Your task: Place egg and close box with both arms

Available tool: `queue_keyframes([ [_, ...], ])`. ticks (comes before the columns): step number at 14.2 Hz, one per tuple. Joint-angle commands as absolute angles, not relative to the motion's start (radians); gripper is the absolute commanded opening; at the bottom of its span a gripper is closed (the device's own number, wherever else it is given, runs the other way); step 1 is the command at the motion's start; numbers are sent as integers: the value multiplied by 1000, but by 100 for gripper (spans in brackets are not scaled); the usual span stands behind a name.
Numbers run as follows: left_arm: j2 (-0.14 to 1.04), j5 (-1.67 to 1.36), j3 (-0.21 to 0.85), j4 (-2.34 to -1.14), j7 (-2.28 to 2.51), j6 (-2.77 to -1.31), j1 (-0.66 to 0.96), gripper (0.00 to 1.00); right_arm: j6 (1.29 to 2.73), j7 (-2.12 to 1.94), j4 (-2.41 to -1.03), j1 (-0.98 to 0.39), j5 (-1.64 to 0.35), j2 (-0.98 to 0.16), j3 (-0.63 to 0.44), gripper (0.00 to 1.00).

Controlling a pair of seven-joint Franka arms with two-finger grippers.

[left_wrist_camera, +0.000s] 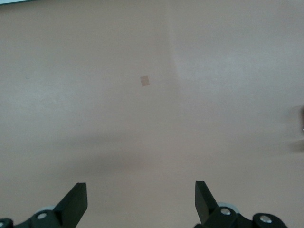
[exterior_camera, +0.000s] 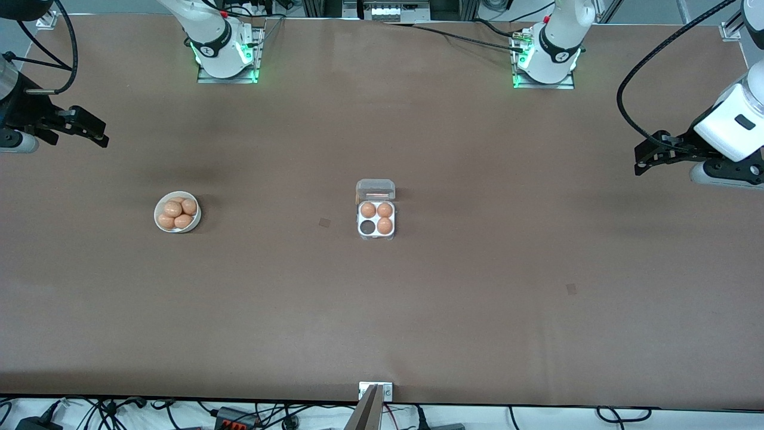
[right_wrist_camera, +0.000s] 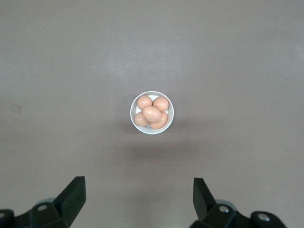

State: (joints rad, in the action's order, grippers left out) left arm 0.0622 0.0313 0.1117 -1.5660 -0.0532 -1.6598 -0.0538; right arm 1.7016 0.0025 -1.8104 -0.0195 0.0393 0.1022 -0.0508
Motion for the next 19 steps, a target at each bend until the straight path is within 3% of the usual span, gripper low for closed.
queue_keyframes([
  [1,75,31,114,-1542,-83,-1657,-60,100,1701,9,-1818,-20,45,120,-51,100],
  [9,75,29,114,-1542,-69,-1649,-60,100,1744,12,-1770,-17,41,54,-49,100],
  [19,75,29,112,-1543,-74,-1648,-61,100,1762,5,-1740,-9,38,-219,-51,100],
])
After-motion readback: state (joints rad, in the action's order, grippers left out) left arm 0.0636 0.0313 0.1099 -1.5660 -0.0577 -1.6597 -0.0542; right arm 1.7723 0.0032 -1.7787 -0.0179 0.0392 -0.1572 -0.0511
